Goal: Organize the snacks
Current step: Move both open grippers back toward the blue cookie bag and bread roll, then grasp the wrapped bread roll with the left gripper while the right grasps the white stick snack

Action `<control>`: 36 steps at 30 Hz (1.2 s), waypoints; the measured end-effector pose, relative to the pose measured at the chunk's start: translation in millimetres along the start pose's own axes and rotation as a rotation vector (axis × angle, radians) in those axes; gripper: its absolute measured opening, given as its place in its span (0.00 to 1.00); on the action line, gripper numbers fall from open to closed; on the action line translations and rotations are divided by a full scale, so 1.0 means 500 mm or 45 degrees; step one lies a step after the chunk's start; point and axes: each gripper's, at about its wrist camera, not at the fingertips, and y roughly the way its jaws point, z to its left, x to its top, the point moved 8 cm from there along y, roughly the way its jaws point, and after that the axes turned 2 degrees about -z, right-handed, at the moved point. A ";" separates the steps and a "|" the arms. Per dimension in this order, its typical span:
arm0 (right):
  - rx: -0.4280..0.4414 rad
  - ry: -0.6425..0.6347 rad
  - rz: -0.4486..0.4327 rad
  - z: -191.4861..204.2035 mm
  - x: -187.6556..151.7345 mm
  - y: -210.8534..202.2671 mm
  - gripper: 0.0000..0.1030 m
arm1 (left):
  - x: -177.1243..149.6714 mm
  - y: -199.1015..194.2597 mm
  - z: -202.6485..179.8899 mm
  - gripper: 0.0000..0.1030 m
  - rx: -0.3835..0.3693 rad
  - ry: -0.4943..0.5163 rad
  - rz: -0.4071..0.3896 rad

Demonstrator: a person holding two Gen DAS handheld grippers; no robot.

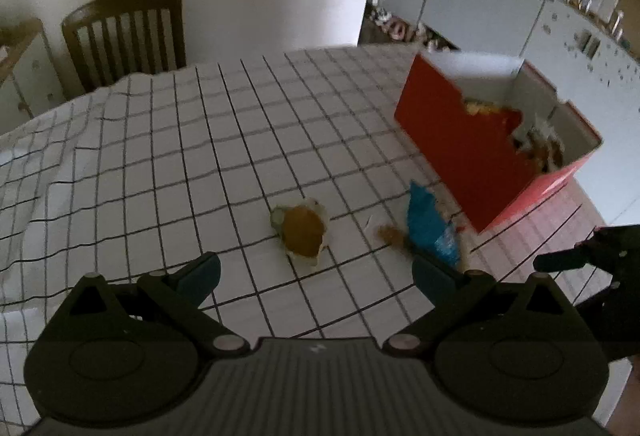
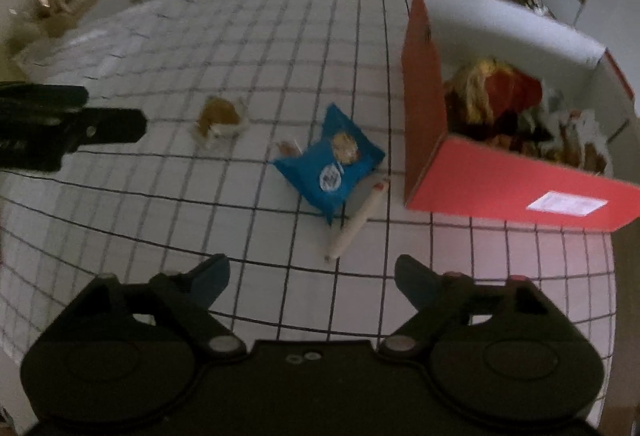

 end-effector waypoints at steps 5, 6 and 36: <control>-0.047 0.058 0.080 -0.009 0.001 0.055 0.76 | -0.002 0.058 0.005 1.00 -0.014 0.036 0.055; -0.049 0.062 0.092 -0.010 0.004 0.063 0.74 | 0.000 0.069 0.005 1.00 -0.017 0.040 0.064; -0.095 0.061 0.242 -0.038 0.057 0.160 0.29 | 0.023 0.233 0.050 0.76 0.028 0.111 0.191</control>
